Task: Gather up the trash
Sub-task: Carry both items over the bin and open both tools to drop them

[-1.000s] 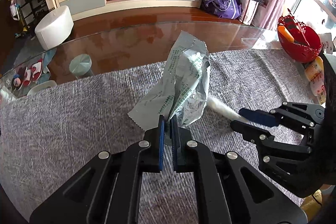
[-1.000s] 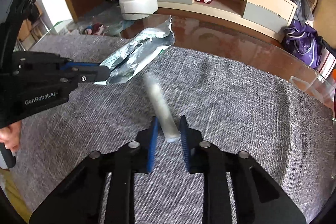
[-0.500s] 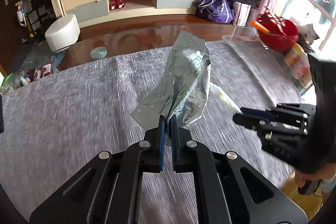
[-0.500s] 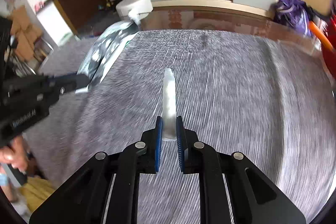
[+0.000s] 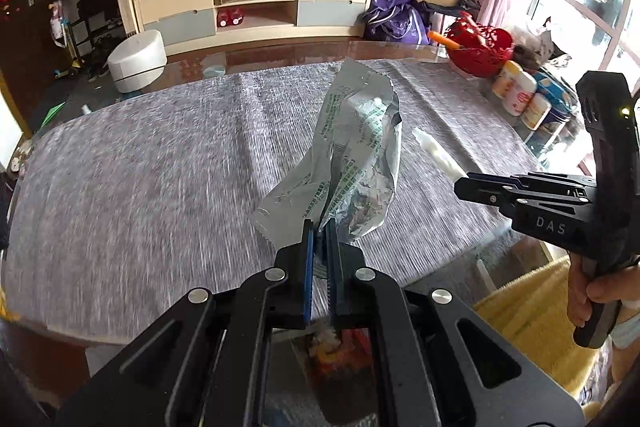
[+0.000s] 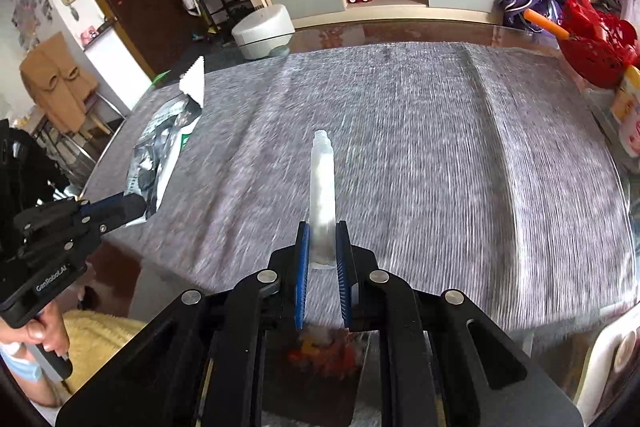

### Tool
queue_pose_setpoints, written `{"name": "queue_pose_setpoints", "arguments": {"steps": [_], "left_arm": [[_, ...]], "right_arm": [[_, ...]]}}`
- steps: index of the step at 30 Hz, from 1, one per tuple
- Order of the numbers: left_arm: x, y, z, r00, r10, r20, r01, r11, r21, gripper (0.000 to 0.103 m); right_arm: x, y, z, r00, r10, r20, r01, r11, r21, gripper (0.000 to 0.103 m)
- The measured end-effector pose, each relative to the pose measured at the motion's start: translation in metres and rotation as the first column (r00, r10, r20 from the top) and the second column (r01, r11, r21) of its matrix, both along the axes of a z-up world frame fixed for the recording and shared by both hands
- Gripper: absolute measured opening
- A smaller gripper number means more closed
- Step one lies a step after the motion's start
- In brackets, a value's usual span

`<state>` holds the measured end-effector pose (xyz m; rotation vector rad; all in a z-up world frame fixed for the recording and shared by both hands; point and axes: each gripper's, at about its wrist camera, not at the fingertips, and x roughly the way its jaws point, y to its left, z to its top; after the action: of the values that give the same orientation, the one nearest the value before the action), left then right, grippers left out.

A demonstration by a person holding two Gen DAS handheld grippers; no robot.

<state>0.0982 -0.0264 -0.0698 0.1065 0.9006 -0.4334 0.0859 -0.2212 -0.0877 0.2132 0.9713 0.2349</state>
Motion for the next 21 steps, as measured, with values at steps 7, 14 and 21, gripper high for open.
{"name": "queue_pose_setpoints", "arguments": {"steps": [7,14,21], "left_arm": [[-0.066,0.01,0.006,0.999,-0.006,0.036,0.006,1.0,0.0,0.004],[-0.106,0.015,-0.017,1.0,0.01,-0.001,-0.01,0.999,-0.033,0.004],[-0.123,0.018,-0.056,0.996,0.024,-0.082,-0.027,0.999,-0.041,0.004]], "right_arm": [[-0.048,0.007,0.006,0.999,-0.001,0.035,0.0,1.0,0.025,0.014],[-0.084,0.016,-0.021,1.0,0.004,-0.007,-0.004,1.0,0.02,0.014],[-0.106,0.025,-0.059,0.996,0.009,-0.085,-0.007,1.0,0.024,0.015]]}}
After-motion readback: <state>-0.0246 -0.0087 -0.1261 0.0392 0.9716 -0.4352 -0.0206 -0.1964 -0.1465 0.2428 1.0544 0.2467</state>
